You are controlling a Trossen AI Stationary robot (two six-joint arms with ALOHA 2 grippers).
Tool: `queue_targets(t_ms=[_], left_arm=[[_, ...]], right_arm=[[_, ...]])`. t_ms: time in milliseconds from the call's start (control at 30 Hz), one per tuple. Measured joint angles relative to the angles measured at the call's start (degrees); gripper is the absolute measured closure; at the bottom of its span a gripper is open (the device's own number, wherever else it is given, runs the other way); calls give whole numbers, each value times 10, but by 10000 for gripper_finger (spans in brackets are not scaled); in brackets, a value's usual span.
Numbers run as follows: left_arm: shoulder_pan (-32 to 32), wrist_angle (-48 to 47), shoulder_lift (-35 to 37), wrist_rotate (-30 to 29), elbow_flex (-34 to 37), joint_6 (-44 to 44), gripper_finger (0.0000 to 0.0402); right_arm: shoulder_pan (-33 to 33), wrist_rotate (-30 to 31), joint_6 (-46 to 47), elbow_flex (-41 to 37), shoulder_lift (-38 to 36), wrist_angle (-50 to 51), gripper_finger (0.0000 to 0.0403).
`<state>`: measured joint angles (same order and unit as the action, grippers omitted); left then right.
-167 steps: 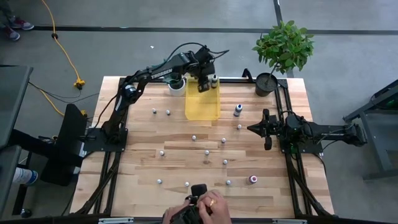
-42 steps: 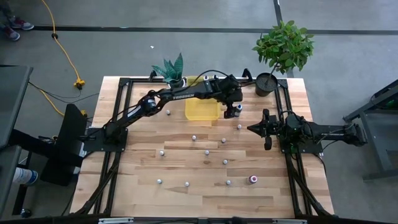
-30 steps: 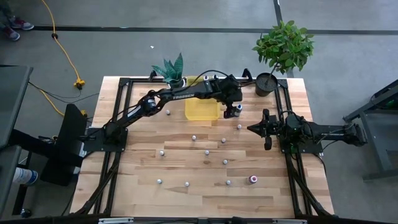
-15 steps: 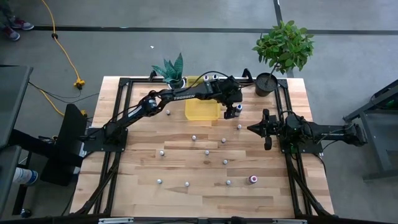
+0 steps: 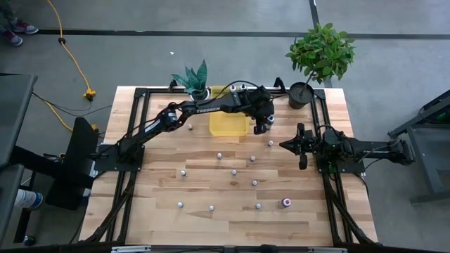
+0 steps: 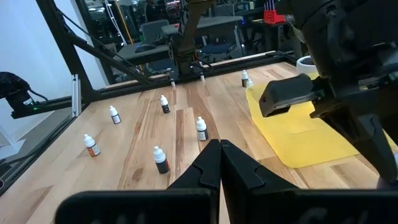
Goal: Pick & Place food coloring
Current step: Put the large blue food coloring bottle into the yellow bin
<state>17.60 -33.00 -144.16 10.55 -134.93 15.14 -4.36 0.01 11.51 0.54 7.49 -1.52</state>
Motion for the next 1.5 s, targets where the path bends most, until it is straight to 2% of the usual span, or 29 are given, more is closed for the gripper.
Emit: queue_targets(t_ms=[467,600,767,867,1300,1500], left_arm=[[0,-22,67,-66,0,-51,323],[0,-58,93,-64,0,-62,323],[7,-134,119,-9,-1,-47,323],[14,-171,129,4,2,-44,323],[38,-244,144,9,8,28,323],[52,-293,145,-2,8,31,323]], right_arm=[[0,0,0,0,0,0,402],[0,0,0,0,0,0,402],[0,0,0,0,0,0,402],[0,0,0,0,0,0,402],[0,0,0,0,0,0,402],[0,0,0,0,0,0,402]])
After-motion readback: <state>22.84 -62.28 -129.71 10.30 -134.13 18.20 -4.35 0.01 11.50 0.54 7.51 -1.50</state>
